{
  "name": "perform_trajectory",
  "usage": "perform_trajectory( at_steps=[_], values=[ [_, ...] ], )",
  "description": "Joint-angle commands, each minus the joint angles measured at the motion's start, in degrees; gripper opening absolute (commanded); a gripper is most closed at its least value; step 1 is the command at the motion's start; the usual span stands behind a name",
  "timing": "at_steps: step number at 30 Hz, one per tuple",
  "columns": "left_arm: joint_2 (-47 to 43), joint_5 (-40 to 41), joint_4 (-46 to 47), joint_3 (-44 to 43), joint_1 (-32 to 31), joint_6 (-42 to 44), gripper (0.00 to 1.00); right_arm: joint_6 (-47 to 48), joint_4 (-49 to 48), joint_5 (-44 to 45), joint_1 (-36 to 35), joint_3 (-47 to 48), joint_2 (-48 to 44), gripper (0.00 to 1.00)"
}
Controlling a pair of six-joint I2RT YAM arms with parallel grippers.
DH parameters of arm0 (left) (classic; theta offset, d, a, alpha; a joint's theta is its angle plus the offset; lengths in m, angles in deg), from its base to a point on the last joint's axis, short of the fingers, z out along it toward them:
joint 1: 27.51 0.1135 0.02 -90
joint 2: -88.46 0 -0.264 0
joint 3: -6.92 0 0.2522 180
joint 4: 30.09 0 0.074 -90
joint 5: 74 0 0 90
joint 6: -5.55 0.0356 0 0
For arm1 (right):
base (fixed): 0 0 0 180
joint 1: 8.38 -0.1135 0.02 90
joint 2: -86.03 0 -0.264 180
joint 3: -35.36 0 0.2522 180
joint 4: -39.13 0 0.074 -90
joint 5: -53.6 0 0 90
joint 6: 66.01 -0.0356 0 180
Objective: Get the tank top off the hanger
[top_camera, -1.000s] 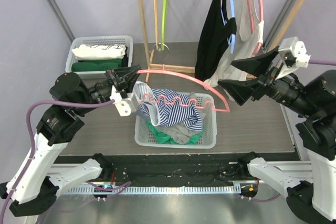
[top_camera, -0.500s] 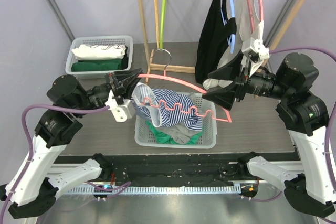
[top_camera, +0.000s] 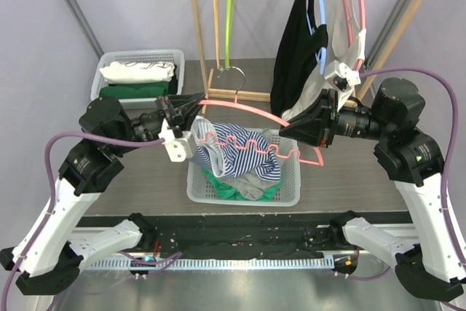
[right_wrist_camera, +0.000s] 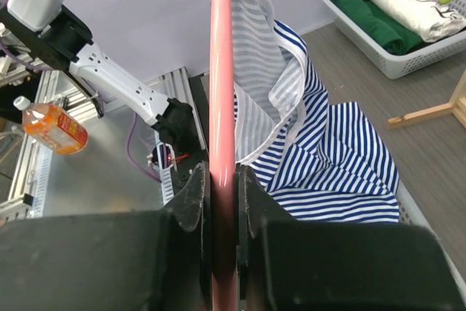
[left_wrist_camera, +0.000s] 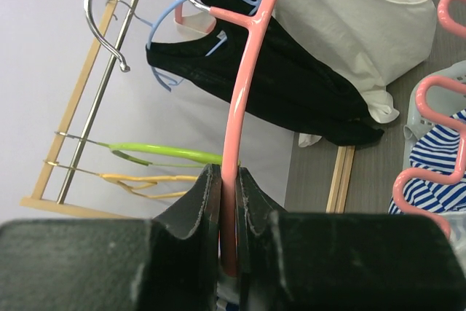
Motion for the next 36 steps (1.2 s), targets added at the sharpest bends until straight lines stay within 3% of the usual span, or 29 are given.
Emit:
perform_trajectory(
  at_steps=[1,2,5,8,9,12,17,23,30,36],
  values=[
    [0.8,1.8,6.0,-2.1,-0.5,-0.6,0.16,-1.1,-3.0,2.3,0.1,1.1,-3.6,0.01],
    [1.4,3.9,6.0,-2.3,-0.5,-2.8,0.21,-1.0,-2.9,3.0,0.0,1.1,-4.1,0.01],
    [4.1,9.9,6.1,-4.8,-0.7,-10.2,0.57,1.2,-0.6,8.3,0.0,3.0,-5.8,0.01],
    [7.2,14.9,3.4,-9.9,-0.7,-20.2,0.72,3.8,2.5,14.7,0.1,4.9,-6.5,0.01],
    [8.1,15.4,-0.2,-13.3,-0.7,-22.4,0.84,4.0,2.6,16.2,0.0,5.0,-6.8,0.01],
    [10.5,15.5,-8.5,-19.8,-0.7,-31.1,1.00,4.3,2.7,20.4,0.0,5.3,-8.0,0.01],
    [11.7,13.0,-22.3,-26.0,-0.7,-38.7,1.00,4.5,2.2,23.1,0.0,5.5,-9.6,0.01],
    [16.9,21.0,-36.2,-34.5,-0.7,-44.5,1.00,2.4,0.2,22.7,0.0,6.2,-10.3,0.01],
    [9.9,16.0,-25.7,-20.9,-0.7,-48.8,1.00,-2.5,-4.3,19.8,0.0,6.1,-10.1,0.01],
    [10.2,18.5,-21.7,-20.6,-0.7,-52.3,0.93,-4.2,-4.8,17.5,0.0,7.6,-8.3,0.01]
  ],
)
